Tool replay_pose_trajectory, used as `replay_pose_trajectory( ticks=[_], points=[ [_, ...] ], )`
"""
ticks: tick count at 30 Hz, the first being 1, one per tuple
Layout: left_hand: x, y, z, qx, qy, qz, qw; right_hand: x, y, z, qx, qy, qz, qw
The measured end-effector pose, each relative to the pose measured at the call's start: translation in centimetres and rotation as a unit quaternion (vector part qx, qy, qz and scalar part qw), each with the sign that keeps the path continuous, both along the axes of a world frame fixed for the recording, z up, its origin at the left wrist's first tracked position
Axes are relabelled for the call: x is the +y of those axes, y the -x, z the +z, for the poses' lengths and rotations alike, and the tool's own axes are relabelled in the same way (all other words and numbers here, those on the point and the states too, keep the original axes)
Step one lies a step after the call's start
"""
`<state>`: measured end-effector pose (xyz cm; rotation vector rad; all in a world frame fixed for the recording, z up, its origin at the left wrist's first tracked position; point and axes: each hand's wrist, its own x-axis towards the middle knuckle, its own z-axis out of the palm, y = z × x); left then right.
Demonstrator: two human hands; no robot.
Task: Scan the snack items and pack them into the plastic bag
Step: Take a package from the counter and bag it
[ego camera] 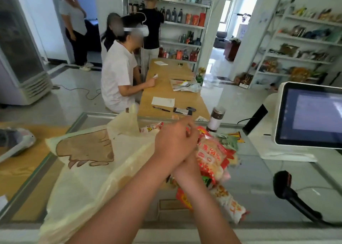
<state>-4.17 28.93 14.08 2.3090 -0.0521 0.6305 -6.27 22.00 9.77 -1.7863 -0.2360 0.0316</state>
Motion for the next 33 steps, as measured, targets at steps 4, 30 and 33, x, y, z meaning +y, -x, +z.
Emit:
replay_pose_trajectory(
  ticks=[4, 30, 33],
  points=[
    [-4.8, -2.0, -1.7, 0.035, -0.012, 0.036, 0.999, -6.5, -2.0, -0.8, -0.058, 0.019, -0.044, 0.997],
    [-6.2, -3.7, -5.7, 0.327, -0.063, -0.02, 0.943, -15.4, -5.7, -4.0, -0.041, 0.109, 0.017, 0.993],
    [-4.7, -3.3, -3.8, 0.342, 0.056, -0.09, 0.934, -15.3, -5.7, -3.6, -0.093, 0.204, -0.042, 0.974]
  ],
)
